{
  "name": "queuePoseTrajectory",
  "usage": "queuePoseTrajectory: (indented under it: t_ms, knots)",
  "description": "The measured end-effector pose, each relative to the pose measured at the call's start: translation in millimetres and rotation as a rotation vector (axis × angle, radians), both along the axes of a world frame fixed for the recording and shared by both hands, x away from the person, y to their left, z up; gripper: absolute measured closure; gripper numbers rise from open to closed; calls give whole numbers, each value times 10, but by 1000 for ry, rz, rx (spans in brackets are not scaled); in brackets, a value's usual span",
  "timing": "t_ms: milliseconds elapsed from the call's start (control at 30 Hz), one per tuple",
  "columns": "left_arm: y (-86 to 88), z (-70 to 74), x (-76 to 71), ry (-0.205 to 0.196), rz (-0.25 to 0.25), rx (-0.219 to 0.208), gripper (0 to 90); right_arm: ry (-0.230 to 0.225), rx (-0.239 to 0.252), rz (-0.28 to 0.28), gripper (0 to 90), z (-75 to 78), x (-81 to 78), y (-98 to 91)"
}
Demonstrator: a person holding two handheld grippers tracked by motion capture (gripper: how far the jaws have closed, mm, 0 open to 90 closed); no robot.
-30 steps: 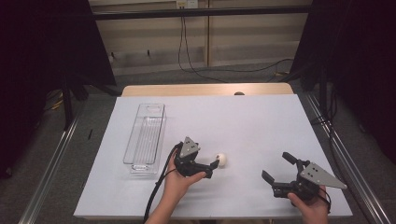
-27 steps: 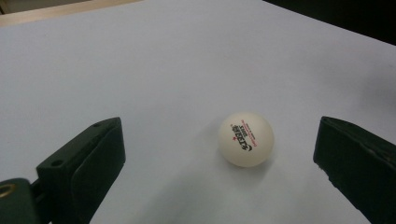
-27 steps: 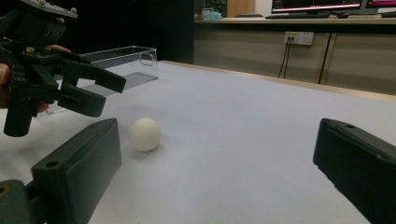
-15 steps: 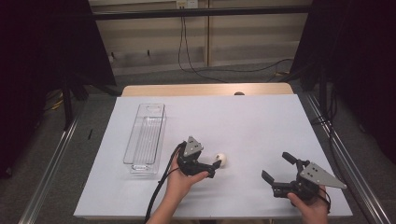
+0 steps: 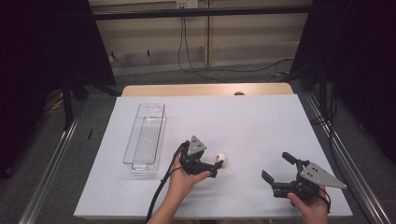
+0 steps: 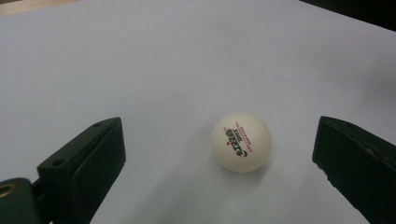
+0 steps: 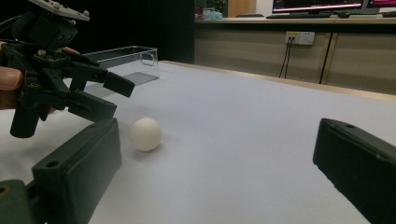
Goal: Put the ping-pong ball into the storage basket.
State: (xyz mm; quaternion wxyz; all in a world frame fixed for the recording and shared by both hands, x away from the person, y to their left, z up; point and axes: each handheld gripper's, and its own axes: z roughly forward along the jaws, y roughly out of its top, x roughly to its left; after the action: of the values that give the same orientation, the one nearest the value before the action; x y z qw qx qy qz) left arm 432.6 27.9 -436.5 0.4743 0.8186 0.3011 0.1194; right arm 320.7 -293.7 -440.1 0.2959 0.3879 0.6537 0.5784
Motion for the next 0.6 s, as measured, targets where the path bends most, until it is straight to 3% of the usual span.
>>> queuePoseTrajectory:
  t_ms: [233, 267, 467, 600]
  knots:
    - [-38, 0, 5, 5, -4, 26, 30, 0, 4, -2, 7, 3, -1, 1]
    - [-49, -9, 5, 8, -10, 9, 29, 2, 3, 0, 7, 5, -3, -1]
    - [-75, -20, 15, 15, -13, 43, 31, -2, -1, 2, 7, 0, 1, 2]
    - [-108, -40, 17, 25, -12, 38, 32, -2, -2, 2, 7, 1, 1, 1]
